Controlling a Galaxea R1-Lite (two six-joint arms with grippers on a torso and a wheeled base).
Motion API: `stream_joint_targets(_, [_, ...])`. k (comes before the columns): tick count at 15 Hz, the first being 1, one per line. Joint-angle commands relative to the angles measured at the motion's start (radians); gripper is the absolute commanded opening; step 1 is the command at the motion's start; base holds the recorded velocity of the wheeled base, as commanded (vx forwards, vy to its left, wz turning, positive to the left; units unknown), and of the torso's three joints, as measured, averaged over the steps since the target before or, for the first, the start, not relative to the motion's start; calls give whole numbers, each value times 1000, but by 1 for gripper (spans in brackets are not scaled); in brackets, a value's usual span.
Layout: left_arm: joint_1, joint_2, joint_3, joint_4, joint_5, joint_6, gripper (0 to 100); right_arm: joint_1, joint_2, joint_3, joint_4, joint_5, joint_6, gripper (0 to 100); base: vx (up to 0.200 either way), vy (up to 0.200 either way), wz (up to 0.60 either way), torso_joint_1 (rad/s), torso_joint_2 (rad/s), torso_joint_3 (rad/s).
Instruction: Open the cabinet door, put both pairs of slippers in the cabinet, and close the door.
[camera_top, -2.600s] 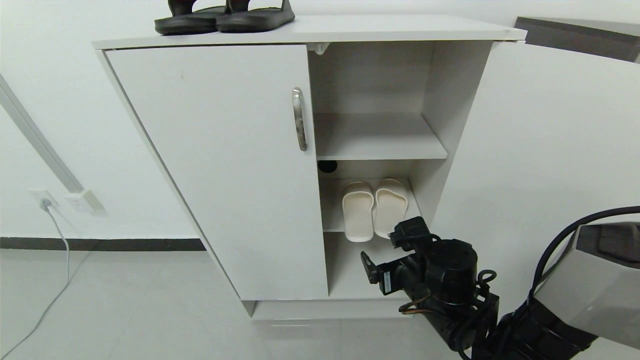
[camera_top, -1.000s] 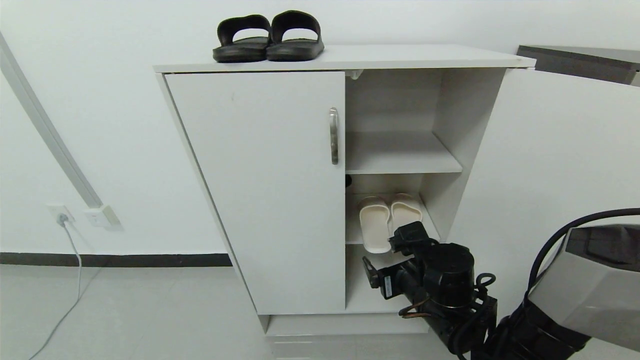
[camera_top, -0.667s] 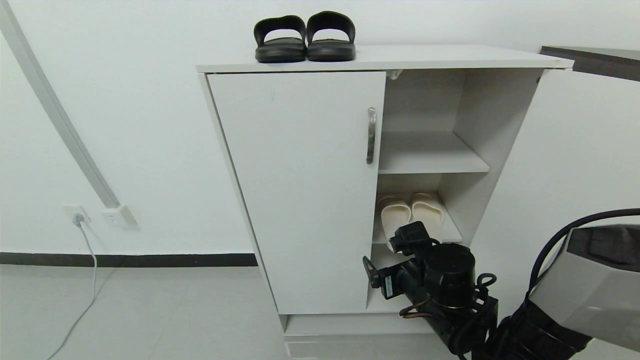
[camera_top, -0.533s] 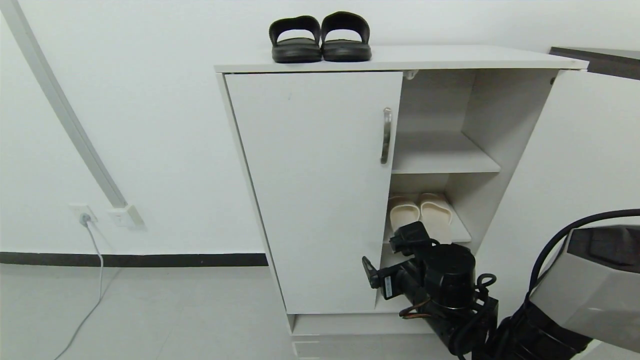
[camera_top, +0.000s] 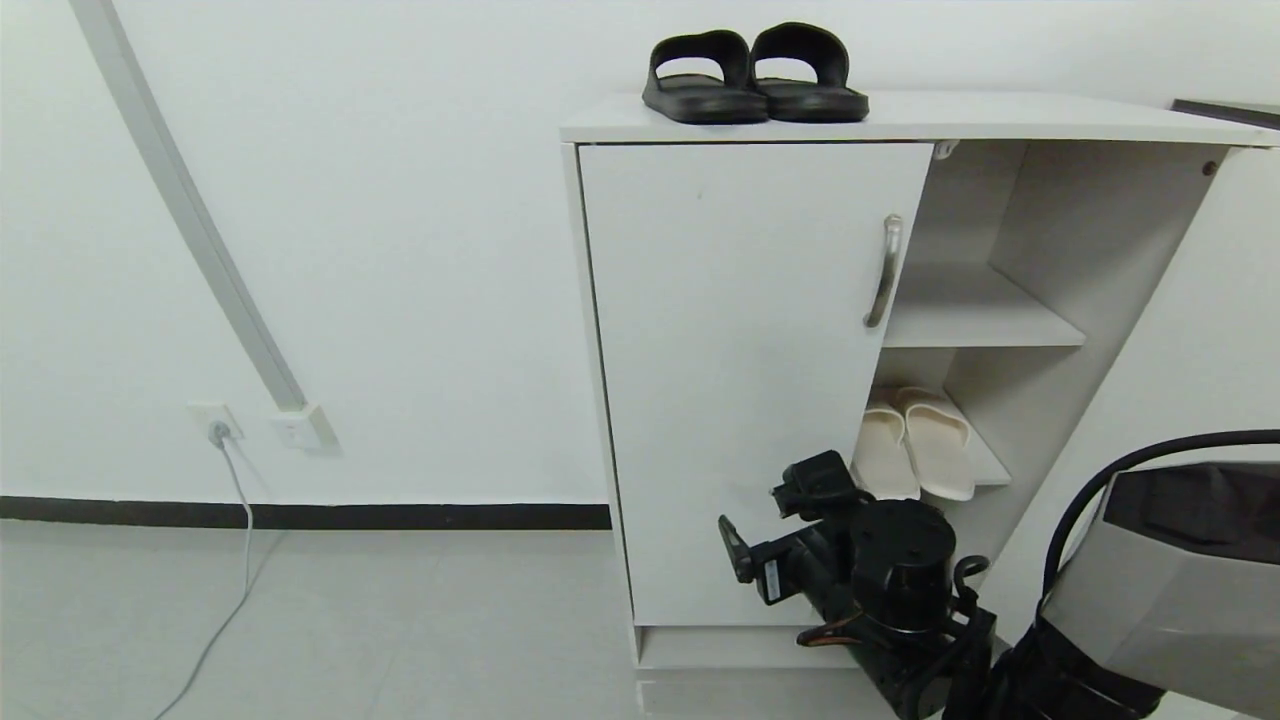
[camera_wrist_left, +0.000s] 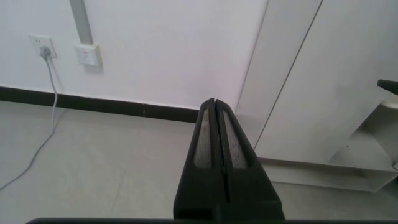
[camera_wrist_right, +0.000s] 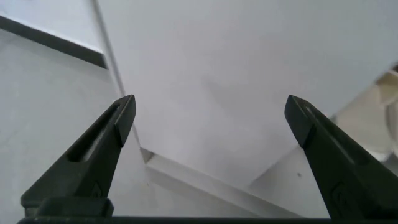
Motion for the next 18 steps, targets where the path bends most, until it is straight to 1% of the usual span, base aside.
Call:
stream_joint_targets(1, [1, 1, 0, -1, 0, -1, 0, -2, 4, 3, -15, 7, 2, 100, 0, 0, 0, 0, 0, 0])
stream_joint_targets(4, [1, 1, 0, -1, 0, -1, 0, -8, 6, 43, -102, 87, -2, 100, 0, 0, 0, 0, 0, 0])
stream_joint_targets(6, [1, 1, 0, -1, 0, -1, 0, -24, 4, 58, -89, 93, -4, 100, 0, 0, 0, 0, 0, 0])
stream_joint_targets(14, [1, 1, 0, -1, 0, -1, 0, -22, 21, 57, -95, 106, -21, 100, 0, 0, 0, 0, 0, 0])
stream_joint_targets(18, [1, 1, 0, -1, 0, -1, 0, -21, 21, 60, -98, 105, -33, 100, 0, 0, 0, 12, -206, -305])
